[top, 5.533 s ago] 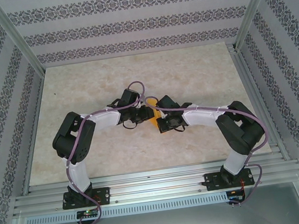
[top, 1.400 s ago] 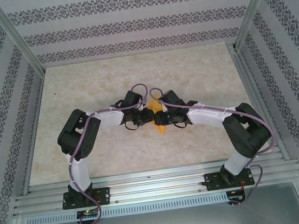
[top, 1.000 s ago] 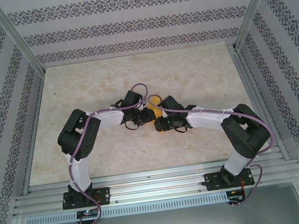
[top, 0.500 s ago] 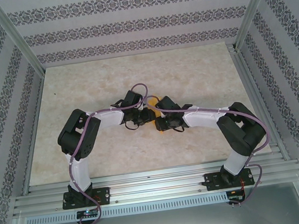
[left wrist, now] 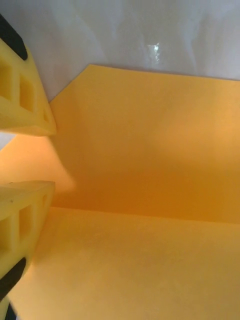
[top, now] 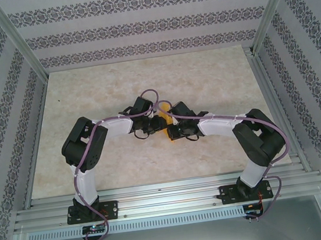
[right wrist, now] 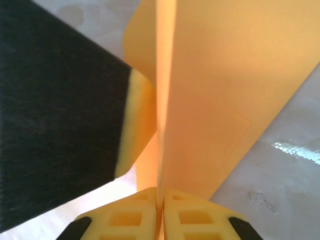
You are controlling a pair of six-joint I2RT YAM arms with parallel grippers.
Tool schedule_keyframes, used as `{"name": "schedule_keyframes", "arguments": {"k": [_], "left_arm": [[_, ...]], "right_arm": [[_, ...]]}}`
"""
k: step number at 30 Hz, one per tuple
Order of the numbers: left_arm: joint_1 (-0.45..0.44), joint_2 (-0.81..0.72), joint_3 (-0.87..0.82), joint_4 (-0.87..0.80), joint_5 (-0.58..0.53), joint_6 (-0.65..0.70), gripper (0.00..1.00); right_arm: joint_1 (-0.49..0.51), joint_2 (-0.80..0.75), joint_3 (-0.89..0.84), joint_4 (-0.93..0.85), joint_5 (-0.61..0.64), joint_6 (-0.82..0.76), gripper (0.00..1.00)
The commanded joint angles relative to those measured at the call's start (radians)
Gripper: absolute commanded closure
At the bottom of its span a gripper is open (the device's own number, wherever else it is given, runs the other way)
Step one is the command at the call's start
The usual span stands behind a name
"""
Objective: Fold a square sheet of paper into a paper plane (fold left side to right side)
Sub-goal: Fourth fold the wing at the center of the table.
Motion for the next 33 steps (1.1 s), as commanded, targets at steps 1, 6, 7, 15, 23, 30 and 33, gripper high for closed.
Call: {"name": "schedule_keyframes", "arguments": {"k": [1, 6, 7, 15, 23, 30, 33], "left_arm": [[0.008, -0.07, -0.025, -0.044, -0.031, 0.034, 0.66], [0.033, -0.124, -0.048, -0.079, -0.046, 0.054, 0.63], [0.036, -0.133, -0.051, -0.084, -0.049, 0.059, 0.63], [0.029, -0.103, -0.003, 0.001, 0.046, 0.016, 0.67], [0.007, 0.0, 0.08, 0.017, 0.058, -0.009, 0.72], [0.005, 0.058, 0.087, 0.034, 0.056, -0.026, 0.73], [0.002, 0.071, 0.089, 0.037, 0.059, -0.027, 0.73]], "right_arm": [[-0.029, 0.019, -0.031, 0.096, -0.094, 0.028, 0.9], [-0.058, 0.019, -0.058, 0.145, -0.149, 0.038, 0.91], [-0.063, 0.018, -0.067, 0.155, -0.157, 0.044, 0.91], [-0.077, 0.013, -0.1, 0.199, -0.183, 0.059, 0.91], [-0.08, 0.022, -0.105, 0.212, -0.193, 0.06, 0.91], [-0.083, 0.031, -0.106, 0.225, -0.209, 0.061, 0.9], [-0.084, 0.039, -0.106, 0.233, -0.223, 0.059, 0.89]]}}
